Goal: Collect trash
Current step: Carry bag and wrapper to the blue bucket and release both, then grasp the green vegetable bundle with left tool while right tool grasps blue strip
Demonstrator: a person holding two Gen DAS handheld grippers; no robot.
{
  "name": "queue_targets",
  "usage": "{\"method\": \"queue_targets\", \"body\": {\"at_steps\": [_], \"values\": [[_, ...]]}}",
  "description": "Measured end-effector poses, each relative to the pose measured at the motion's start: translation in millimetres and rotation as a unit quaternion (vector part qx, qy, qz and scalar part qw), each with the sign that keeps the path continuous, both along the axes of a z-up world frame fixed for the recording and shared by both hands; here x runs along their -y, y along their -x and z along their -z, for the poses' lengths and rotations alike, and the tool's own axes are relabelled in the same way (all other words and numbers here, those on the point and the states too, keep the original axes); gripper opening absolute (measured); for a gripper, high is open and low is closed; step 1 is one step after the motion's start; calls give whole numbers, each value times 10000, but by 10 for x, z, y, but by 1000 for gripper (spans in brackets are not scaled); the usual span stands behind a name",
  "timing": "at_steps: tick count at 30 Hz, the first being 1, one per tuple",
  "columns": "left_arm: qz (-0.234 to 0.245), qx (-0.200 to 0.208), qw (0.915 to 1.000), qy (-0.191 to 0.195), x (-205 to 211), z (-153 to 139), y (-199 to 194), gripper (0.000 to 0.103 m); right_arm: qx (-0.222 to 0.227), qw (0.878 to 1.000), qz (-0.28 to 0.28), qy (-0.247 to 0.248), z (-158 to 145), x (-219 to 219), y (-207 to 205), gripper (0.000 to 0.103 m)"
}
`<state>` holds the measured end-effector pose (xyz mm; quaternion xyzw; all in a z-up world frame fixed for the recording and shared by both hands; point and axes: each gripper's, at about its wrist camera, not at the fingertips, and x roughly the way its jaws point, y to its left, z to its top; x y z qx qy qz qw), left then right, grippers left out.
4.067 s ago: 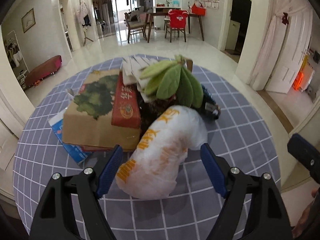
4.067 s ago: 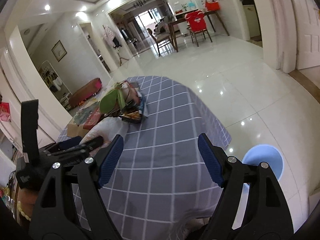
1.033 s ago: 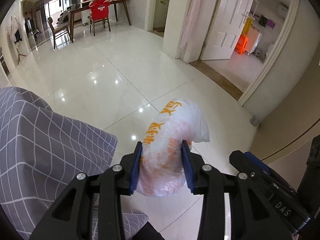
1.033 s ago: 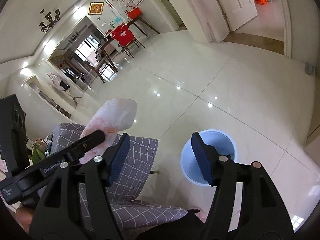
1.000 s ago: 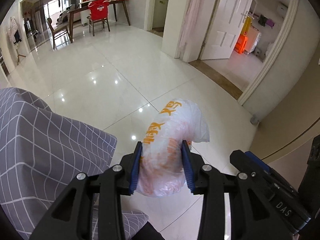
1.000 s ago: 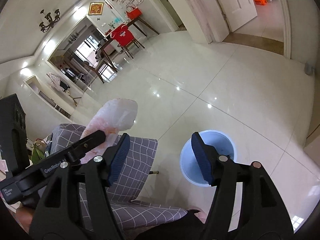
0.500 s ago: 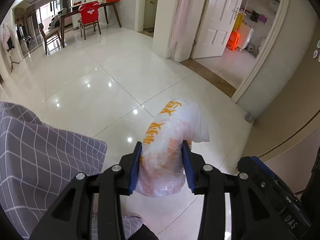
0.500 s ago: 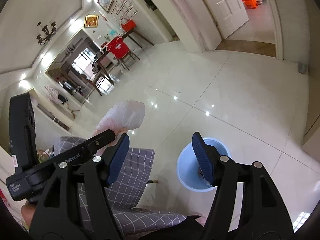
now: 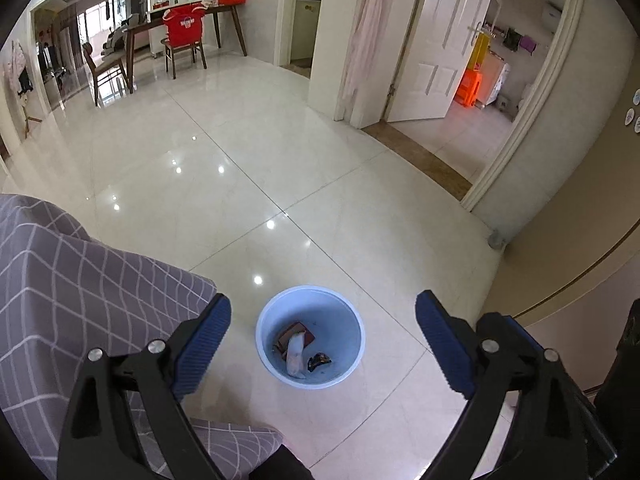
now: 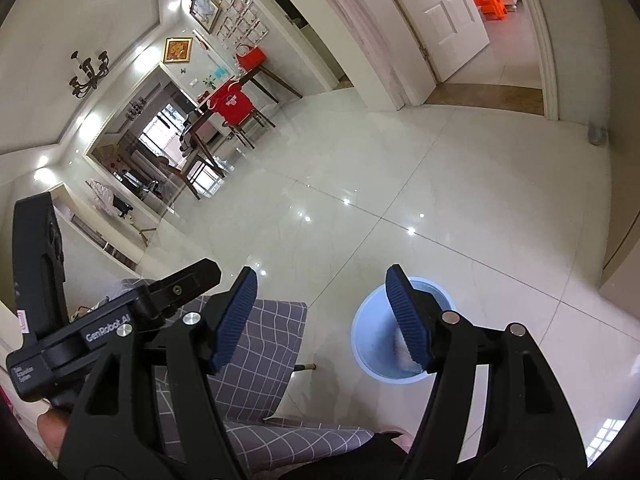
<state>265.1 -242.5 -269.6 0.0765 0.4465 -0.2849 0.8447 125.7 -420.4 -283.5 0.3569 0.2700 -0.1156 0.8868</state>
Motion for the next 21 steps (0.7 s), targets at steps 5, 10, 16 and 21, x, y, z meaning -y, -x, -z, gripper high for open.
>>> {"method": "queue_targets", "body": {"at_steps": [5,10,16,21], "values": [[-204,60,9996,163,-274,-131,128,92,65,9999,-89,34,-105,-74,35,67],[-403,243,9987,215,-596,-333,213,92,144,9994,-301,99,-236,-251,48,67],[-732,571,9955,184,-1167,-596,303,92,219,9963,-796,229,-384,-653,-50,67],[-1336,962,9864,42,-1854,-799,266,92,268,9885,-1435,403,-536,-1200,-303,67]]}}
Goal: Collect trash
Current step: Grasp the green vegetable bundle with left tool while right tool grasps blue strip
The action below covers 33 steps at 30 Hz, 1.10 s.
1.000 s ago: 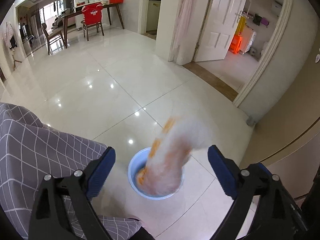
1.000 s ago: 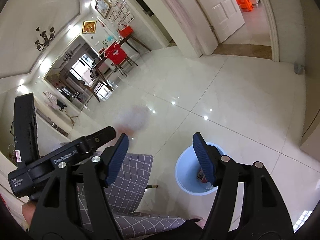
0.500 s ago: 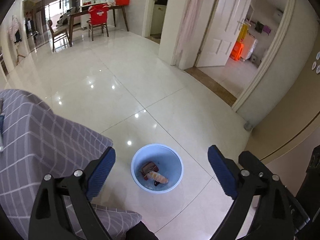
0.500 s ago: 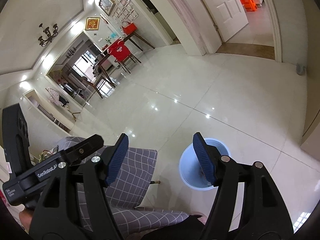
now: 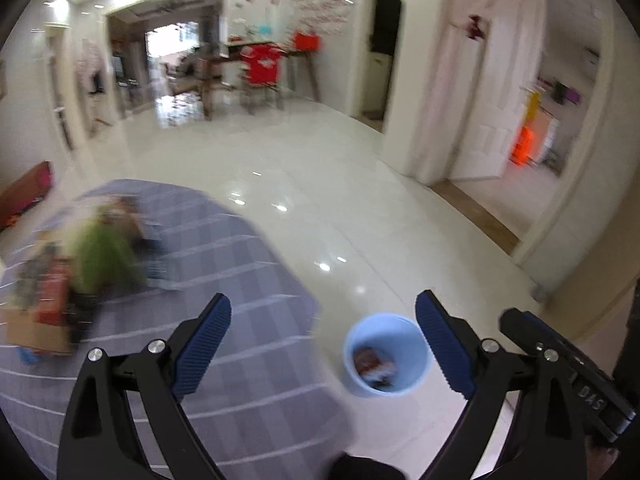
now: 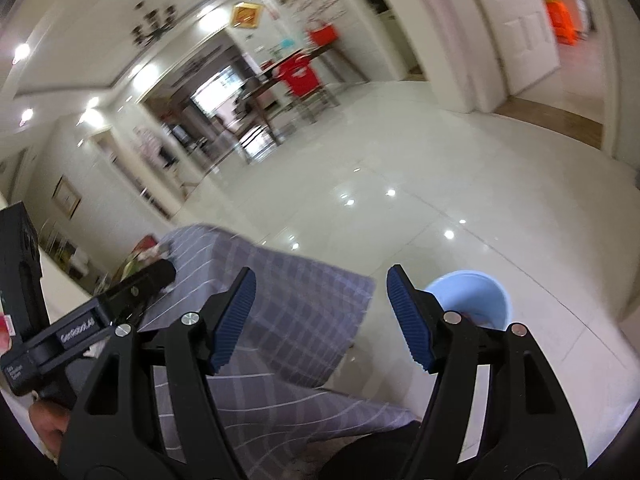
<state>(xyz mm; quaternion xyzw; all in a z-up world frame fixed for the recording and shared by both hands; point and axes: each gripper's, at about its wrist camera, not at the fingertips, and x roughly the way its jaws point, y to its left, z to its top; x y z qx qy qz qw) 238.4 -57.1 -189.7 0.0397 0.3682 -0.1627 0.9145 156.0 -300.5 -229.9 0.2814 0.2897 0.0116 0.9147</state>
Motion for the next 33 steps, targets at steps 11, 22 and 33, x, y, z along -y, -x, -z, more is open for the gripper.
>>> {"method": "queue_targets", "body": {"at_steps": [11,22,33], "values": [[-1145,117,9931,-245,-1308,3,-604,91,-74,9898,-1292,596,-232,-1205,-939,67],[-848,-148,9945,-593,-1444,231,-1195,38,-456,9783,-1826,864,-110,-1743,-1690,67],[-1401,411,9892,145,-1873,-162,-833,15,-775,9518,-2417,1720,13,-2291,-2085,51]]}}
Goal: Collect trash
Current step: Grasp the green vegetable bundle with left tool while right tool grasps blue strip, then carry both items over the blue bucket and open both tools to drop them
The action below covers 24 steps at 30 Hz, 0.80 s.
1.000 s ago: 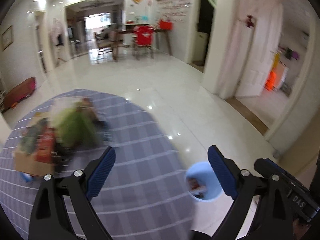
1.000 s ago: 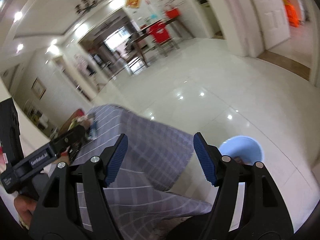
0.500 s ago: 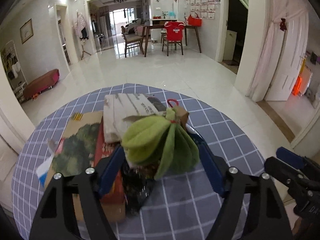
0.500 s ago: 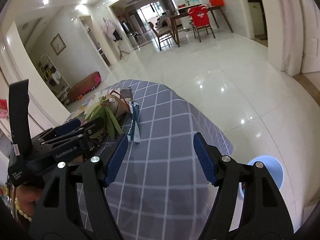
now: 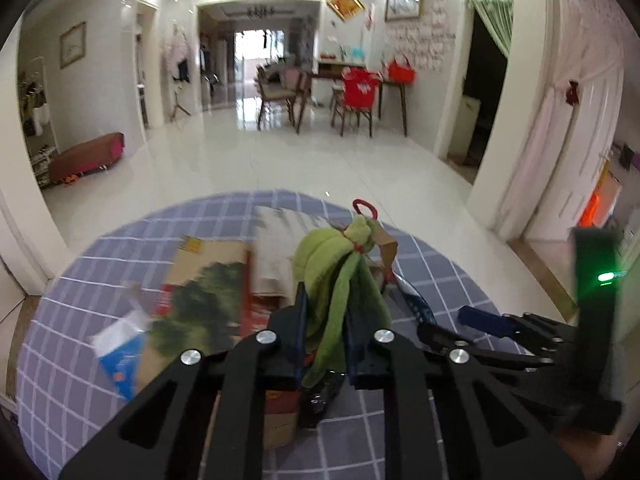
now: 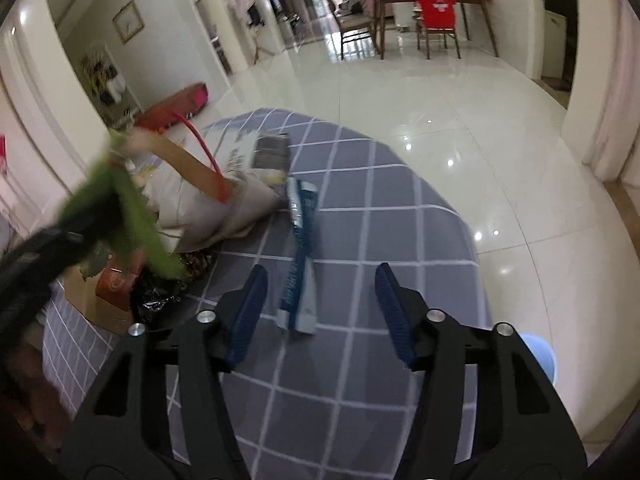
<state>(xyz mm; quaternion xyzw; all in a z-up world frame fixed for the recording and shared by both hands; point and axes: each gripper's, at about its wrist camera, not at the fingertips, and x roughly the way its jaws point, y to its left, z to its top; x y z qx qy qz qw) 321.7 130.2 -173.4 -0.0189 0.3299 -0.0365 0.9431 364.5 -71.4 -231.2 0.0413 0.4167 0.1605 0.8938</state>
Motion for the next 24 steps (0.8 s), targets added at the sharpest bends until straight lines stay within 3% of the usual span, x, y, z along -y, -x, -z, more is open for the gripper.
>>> {"method": "queue_targets", "body": {"at_steps": [4,12,19,24], "values": [[-155,142,9998,42,-72,-136,136,15,5,9991,-90,404,11,-89,-44,12],[-237,476,9985,96,3,-408,459,15,134,9993,-198,-283,-127,95,379,11],[223,479,9985,155,396,-547,717,15,450,9946,48,-938,-466,584,877,11],[728,399,9963,200,945,-547,819,15,692,9889,452,-1234,-591,1081,1240,11]]}}
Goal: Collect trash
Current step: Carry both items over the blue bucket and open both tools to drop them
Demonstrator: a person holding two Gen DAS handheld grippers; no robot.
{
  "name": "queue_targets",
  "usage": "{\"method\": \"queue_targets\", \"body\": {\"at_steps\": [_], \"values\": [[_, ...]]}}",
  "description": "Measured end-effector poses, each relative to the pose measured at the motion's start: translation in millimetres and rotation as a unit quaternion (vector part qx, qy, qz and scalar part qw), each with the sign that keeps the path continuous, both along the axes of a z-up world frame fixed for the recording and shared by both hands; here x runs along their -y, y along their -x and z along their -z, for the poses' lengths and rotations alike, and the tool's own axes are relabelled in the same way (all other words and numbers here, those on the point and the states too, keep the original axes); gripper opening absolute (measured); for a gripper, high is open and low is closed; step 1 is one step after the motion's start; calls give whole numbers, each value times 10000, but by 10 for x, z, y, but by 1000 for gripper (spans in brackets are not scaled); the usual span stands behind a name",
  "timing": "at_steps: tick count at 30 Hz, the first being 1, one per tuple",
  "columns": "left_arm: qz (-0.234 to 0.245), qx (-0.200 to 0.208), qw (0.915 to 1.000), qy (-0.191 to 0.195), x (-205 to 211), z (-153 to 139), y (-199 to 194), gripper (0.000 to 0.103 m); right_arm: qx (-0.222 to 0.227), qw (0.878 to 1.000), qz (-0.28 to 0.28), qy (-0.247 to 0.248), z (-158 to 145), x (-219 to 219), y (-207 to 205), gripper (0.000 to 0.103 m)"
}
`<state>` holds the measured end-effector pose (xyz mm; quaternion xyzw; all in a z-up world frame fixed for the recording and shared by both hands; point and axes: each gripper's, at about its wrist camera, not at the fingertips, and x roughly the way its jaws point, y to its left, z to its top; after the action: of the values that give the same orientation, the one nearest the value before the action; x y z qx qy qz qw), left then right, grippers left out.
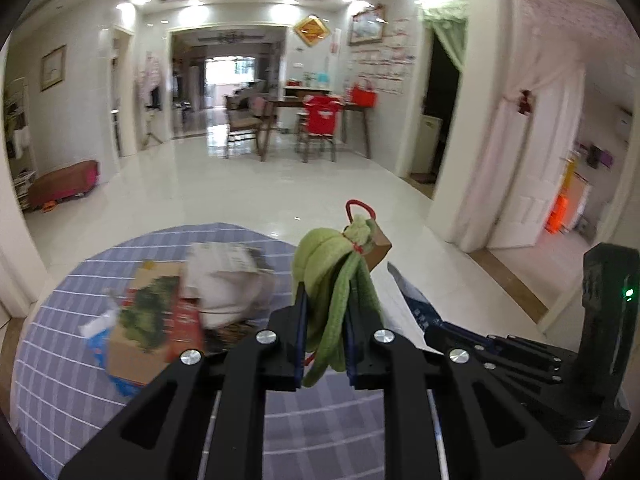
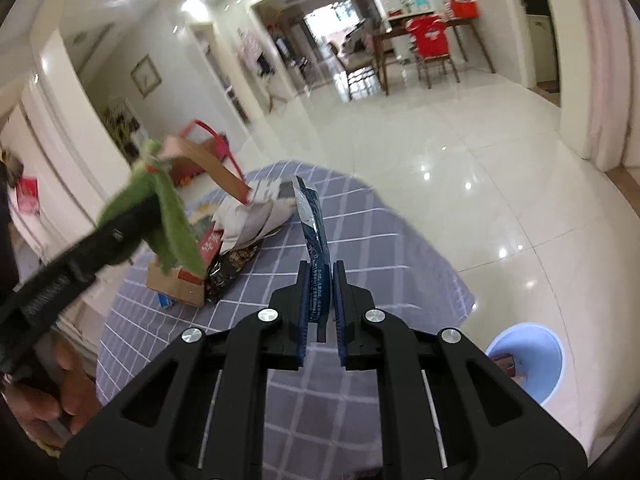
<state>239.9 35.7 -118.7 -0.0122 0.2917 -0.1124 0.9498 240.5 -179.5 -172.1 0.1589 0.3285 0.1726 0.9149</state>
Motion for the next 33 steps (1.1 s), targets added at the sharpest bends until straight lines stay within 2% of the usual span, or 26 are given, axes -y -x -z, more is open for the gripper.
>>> {"method": "queue_targets", "body": {"at_steps": [6,12,20,21,22,23,24,33], "values": [[695,-247,9973,-45,713,185,19,15,86,9975,677,-209,42,679,384,11],[1360,-728,9879,-185,1438,556,-71,15,32,9894,1412,-346,244,1320,645,11],[1752,-1151,9761,-576,2199,1110,-288,15,-172,9799,1928,-491,564,1845,623,13],[1780,-1218,9746,-604,2276,1179,-325,15,-209,9792,1957,-494,620,1869,590,19],[1781,-1272,9737,-639,2349,1227,-340,15,-276,9779,2010,-502,686,1934,539,37],[1765,-1321,9731,-672,2396,1276,-363,15,-354,9759,2099,-485,766,1982,507,48],[1761,-1377,9722,-691,2444,1330,-385,15,-385,9748,2145,-472,814,2026,518,54],[1853,-1530,9674,-793,2541,1556,-376,15,-509,9705,2271,-624,1000,2138,613,54]]}}
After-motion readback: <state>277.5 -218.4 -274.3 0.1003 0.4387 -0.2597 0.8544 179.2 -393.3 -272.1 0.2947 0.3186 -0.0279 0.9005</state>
